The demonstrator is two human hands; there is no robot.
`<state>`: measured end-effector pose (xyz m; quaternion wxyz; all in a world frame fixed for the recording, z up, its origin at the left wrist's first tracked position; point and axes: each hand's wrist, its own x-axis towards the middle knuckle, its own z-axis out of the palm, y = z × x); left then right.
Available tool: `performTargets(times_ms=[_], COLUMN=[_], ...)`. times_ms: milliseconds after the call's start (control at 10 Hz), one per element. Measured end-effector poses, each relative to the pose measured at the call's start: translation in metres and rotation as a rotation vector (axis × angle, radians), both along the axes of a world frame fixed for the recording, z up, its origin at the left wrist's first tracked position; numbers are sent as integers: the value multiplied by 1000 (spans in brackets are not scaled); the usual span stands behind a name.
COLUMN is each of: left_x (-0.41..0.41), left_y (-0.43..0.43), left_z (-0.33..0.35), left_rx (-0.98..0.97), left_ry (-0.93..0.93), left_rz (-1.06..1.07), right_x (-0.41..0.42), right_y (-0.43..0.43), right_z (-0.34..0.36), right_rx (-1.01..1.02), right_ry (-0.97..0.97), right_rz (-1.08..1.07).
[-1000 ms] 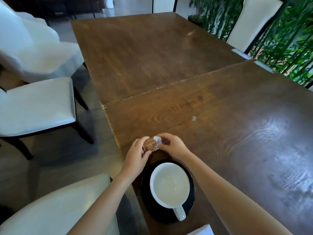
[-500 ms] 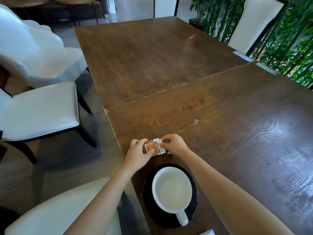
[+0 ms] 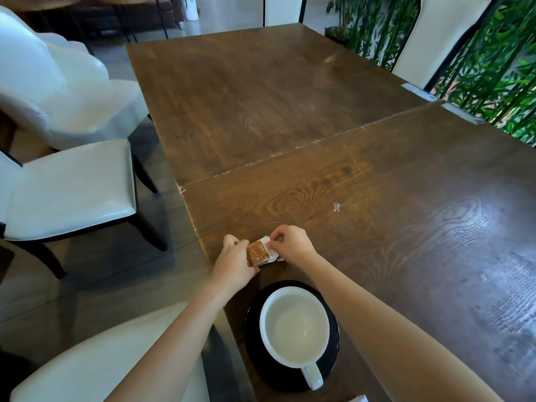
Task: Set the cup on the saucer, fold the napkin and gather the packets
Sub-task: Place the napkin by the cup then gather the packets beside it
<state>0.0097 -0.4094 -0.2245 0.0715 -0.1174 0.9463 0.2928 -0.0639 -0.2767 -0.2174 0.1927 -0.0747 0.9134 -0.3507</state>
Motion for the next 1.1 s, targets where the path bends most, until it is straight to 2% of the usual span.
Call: performTargets(times_ms=[100, 200, 300, 600, 800, 1000, 1100], left_x=[0, -1, -3, -8, -9, -14, -23], left_y=[-2, -3, -1, -4, -5, -11, -5], left_z=[1, 6, 10, 7, 9, 38, 71], left_rx=[-121, -186, -232, -216, -212, -288, -373], left_ry=[-21, -41, -27, -6, -72, -260, -265], left_rz=[-44, -80, -105, -118, -141, -215, -269], right_x=[-3, -7, -8, -13, -12, -3, -2], right_y=[6, 10, 6, 2, 2, 24, 51], right_z=[3, 8, 8, 5, 5, 39, 69], right_rx=[26, 97, 234, 216, 237, 397, 482], right_ry=[73, 42, 73, 87, 42, -101, -168], right_rz=[164, 414, 569, 554, 512, 424, 344])
